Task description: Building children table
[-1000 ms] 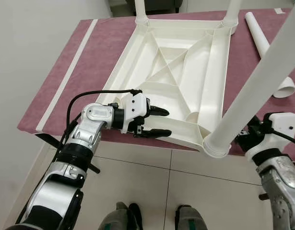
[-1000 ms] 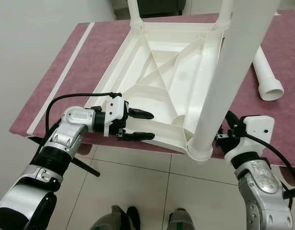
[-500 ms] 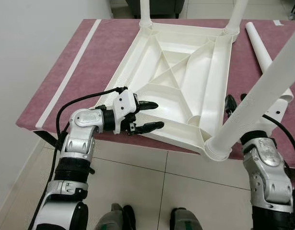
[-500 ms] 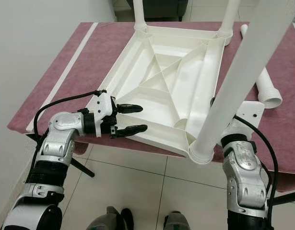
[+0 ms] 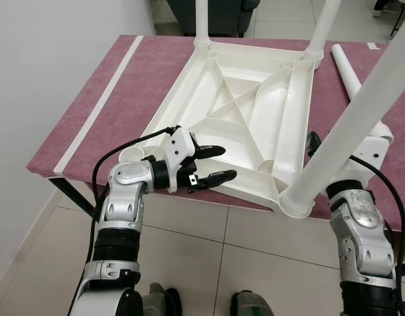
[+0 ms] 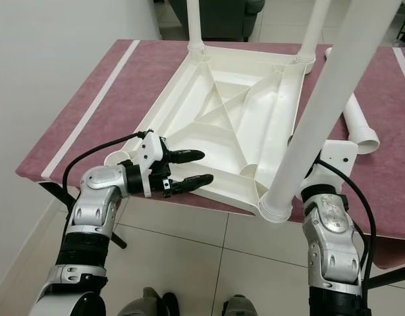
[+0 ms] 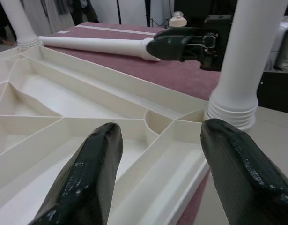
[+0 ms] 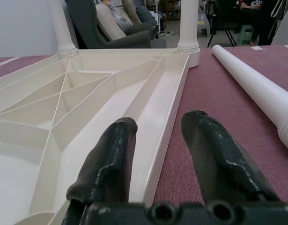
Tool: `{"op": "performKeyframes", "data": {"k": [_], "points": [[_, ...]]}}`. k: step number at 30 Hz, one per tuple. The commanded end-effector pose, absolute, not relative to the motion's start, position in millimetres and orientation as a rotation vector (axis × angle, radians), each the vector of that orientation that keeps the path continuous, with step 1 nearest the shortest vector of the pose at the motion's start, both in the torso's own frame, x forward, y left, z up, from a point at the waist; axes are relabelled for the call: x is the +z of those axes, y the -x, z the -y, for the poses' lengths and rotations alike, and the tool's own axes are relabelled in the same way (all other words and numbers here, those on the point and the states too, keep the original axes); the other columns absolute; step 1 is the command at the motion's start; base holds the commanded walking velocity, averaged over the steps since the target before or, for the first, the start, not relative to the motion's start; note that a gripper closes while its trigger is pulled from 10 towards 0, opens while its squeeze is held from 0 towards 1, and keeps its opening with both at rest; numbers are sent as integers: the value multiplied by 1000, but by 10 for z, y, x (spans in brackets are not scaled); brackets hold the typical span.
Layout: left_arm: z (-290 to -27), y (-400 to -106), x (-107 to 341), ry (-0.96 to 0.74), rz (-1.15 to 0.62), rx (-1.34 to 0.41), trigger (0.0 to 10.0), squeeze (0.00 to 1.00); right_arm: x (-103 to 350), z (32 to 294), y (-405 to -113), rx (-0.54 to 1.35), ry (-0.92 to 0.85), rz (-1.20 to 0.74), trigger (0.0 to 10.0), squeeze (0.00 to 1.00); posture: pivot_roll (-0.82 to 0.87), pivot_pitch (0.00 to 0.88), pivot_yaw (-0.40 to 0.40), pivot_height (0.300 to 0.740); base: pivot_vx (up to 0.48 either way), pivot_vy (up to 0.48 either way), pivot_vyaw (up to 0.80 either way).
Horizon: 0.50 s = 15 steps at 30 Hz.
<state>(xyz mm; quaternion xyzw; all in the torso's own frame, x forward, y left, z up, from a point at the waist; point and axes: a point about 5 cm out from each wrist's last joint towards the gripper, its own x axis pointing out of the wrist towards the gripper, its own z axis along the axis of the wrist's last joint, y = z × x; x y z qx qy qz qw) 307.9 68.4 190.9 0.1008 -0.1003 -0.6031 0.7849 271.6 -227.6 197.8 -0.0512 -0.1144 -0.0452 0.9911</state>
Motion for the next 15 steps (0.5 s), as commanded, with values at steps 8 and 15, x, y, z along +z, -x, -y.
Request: {"op": "performKeyframes", "data": {"k": [8, 15], "points": [[-935, -3400, 1917, -90, 202, -489, 10000, 0, 1917, 2167, -2705, -51, 93, 229, 10000, 0, -166, 85, 123, 740, 0, 45, 0], [-935, -3405, 1913, -109, 200, -490, 10000, 0, 1906, 2151, -2710, -48, 88, 222, 10000, 0, -168, 87, 127, 740, 0, 377, -67]]}}
